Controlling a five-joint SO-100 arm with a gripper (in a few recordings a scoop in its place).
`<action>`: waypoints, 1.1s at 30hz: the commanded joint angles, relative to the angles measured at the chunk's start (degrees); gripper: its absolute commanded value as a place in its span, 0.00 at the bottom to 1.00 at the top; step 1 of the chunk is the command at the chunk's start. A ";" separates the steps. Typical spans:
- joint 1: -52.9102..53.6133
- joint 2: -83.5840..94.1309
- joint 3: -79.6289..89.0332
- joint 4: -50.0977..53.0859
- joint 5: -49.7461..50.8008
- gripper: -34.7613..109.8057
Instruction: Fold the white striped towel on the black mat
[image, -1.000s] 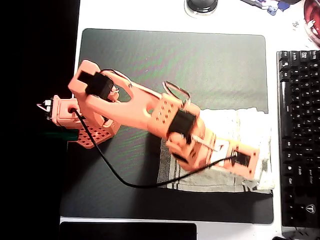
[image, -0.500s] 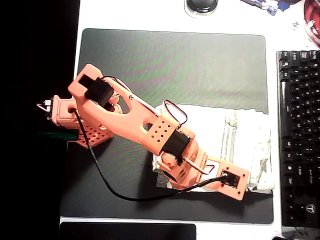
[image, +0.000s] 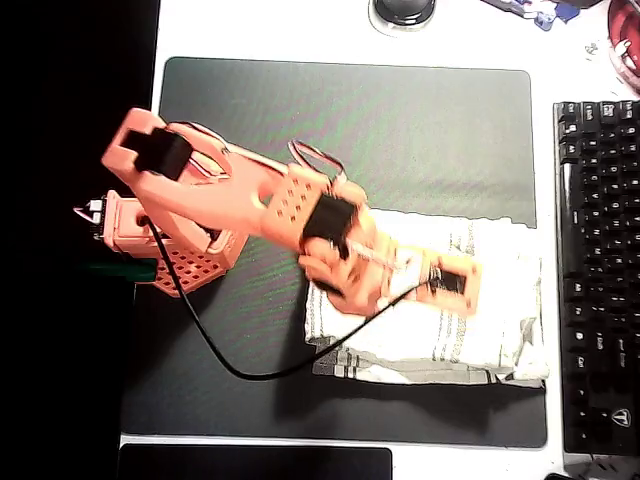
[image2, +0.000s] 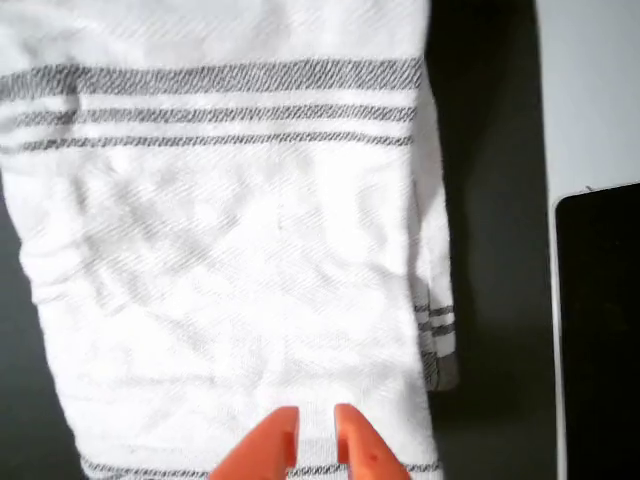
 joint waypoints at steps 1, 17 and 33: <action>-3.43 9.05 7.12 -0.62 0.35 0.26; -18.63 53.61 48.87 -12.48 5.27 0.24; -20.65 77.96 69.35 -11.95 6.50 0.24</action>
